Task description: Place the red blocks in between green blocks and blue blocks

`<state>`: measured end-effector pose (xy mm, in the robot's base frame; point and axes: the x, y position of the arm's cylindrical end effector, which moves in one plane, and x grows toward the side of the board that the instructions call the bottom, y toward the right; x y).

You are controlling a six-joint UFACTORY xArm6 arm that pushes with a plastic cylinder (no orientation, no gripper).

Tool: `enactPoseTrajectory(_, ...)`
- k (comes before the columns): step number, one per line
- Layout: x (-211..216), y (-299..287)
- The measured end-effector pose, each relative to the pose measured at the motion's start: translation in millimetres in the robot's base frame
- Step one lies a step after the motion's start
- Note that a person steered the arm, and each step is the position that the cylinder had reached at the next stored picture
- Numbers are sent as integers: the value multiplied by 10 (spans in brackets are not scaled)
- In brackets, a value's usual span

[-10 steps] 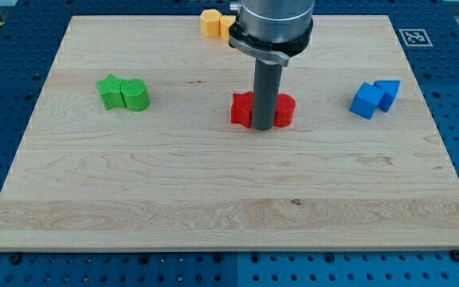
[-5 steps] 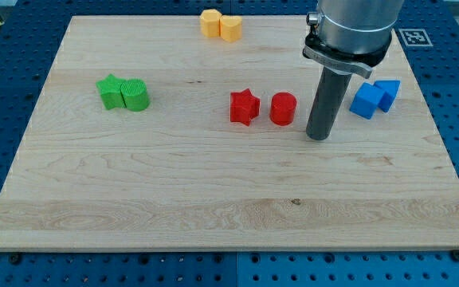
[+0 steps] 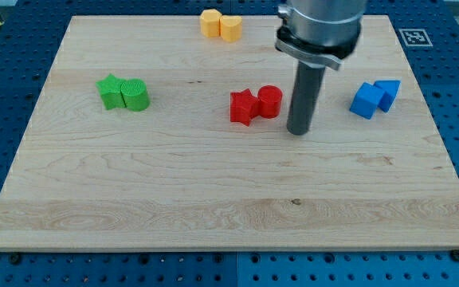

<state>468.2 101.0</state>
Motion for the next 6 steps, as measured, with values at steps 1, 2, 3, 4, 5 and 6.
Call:
enactPoseTrajectory(1, 54, -115)
enactPoseTrajectory(2, -33, -507)
enactPoseTrajectory(3, -178, -760)
enactPoseTrajectory(4, -308, -777)
enactPoseTrajectory(5, -84, -546)
enactPoseTrajectory(6, 371, 189)
